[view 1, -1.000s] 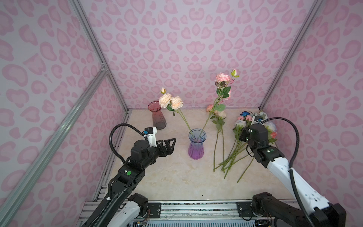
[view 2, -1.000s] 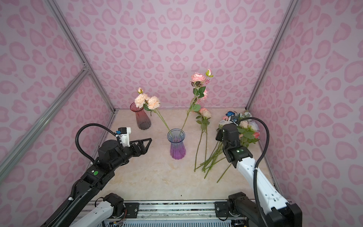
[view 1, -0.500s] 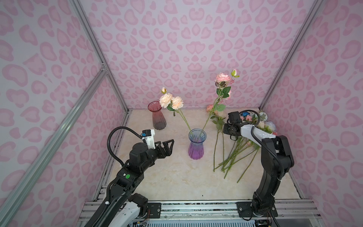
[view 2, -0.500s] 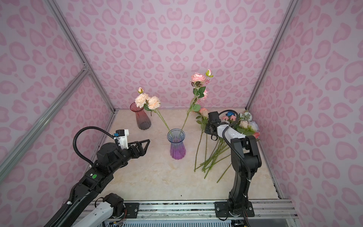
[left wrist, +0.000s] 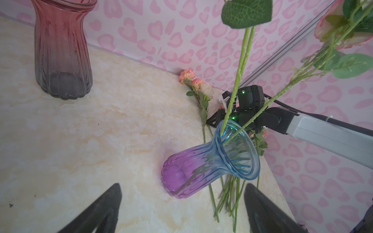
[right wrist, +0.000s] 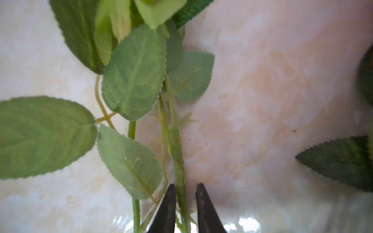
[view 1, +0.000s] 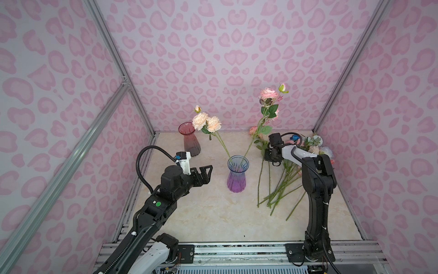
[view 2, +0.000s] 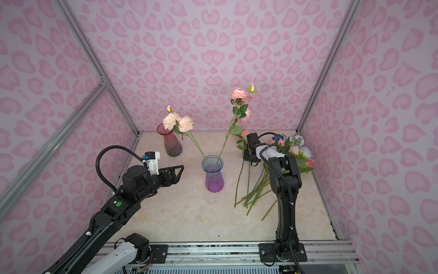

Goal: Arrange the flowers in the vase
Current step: 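Close the right gripper on a white rose stem in the bunch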

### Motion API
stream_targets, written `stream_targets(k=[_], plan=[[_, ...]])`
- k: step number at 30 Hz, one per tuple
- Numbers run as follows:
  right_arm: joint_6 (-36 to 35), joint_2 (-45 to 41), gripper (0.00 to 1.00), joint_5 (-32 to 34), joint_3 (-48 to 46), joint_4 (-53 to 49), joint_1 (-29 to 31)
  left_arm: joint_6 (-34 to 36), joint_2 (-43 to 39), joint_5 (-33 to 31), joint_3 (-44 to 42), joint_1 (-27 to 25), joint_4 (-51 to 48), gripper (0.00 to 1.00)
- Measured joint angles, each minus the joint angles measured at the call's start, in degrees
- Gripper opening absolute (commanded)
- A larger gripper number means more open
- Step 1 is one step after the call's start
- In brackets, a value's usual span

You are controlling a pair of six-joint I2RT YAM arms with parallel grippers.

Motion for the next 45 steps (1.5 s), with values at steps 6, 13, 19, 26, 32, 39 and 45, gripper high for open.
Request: stream_targets(k=[6, 13, 19, 26, 32, 39, 45], plan=[[-0.48, -0.37, 0.04, -0.96, -0.66, 0.33, -0.04, 0.2, -0.24, 0.02, 0.02, 0.0, -0.04, 0.96], [-0.61, -8.33, 0.01, -1.09, -5.35, 0.94, 0.0, 0.44, -1.27, -0.02, 0.5, 0.0, -0.11, 0.96], [-1.05, -17.51, 0.01, 1.7, -9.33, 1.55, 0.04, 0.44, -2.12, -0.04, 1.03, 0.0, -0.11, 0.96], [-1.97, -29.16, 0.0, 7.8, -15.56, 4.07, 1.29, -0.04, -3.26, -0.04, 1.03, 0.0, -0.11, 0.96], [-2.56, -35.93, 0.01, 9.66, -16.55, 5.97, 1.31, -0.28, -3.54, -0.02, 1.03, 0.0, -0.11, 0.96], [-1.29, -30.51, 0.0, 8.48, -13.88, 4.44, -1.62, -0.94, -3.69, 0.5, 0.46, 0.0, 0.0, 0.96], [0.02, -27.28, 0.08, 7.65, -17.35, 2.86, -3.34, -1.11, -4.13, 0.63, 0.0, 0.0, -0.07, 0.96]])
